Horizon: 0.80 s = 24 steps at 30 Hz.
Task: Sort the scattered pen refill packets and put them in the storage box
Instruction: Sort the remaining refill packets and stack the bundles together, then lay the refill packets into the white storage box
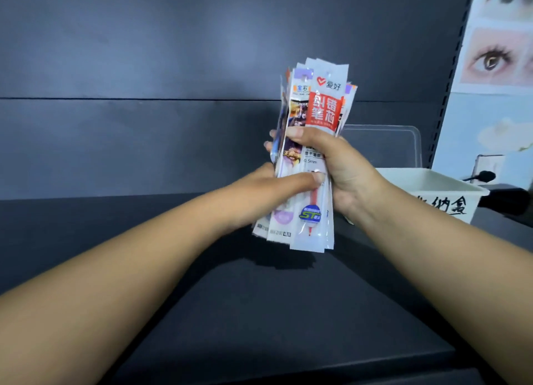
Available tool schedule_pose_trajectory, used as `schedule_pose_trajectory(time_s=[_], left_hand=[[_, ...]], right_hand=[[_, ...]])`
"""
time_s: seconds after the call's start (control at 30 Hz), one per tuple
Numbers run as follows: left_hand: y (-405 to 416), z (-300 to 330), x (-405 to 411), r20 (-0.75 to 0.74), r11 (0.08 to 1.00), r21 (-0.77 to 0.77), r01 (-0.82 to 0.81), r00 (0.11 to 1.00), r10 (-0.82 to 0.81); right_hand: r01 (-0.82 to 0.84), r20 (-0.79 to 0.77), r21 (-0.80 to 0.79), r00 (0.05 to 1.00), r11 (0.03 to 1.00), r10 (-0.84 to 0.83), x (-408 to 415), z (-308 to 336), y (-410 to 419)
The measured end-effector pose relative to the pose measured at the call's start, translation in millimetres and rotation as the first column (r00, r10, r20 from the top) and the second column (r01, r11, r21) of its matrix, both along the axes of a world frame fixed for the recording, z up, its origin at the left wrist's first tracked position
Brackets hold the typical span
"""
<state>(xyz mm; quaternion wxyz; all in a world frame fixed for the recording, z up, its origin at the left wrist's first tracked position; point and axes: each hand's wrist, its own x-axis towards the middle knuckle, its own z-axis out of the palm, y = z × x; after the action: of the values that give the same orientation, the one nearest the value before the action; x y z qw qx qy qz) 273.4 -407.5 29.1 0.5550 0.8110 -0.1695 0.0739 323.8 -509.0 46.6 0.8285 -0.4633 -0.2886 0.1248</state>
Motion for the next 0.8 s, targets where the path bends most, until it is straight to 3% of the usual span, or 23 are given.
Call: schedule_pose_trajectory(time_s=[0.13, 0.27, 0.53, 0.8], left_hand=[[4, -1, -4, -0.068, 0.997, 0.006, 0.071, 0.995, -0.07], [1, -3, -6, -0.036, 0.997, -0.016, 0.074, 0.997, -0.074], [-11, 4, 1, -0.034, 0.973, -0.23, 0.035, 0.998, -0.044], [-52, 13, 43, -0.017, 0.984, -0.059, -0.165, 0.986, 0.165]], right_hand=[[-0.088, 0.036, -0.049, 0.995, 0.995, 0.09, -2, -2, 1], [-0.029, 0.113, -0.089, 0.993, 0.996, 0.039, -2, 2, -3], [0.063, 0.203, -0.051, 0.978, 0.997, -0.052, 1, 33, -23], [0.15, 0.231, -0.171, 0.967, 0.974, -0.108, 50, 60, -93]])
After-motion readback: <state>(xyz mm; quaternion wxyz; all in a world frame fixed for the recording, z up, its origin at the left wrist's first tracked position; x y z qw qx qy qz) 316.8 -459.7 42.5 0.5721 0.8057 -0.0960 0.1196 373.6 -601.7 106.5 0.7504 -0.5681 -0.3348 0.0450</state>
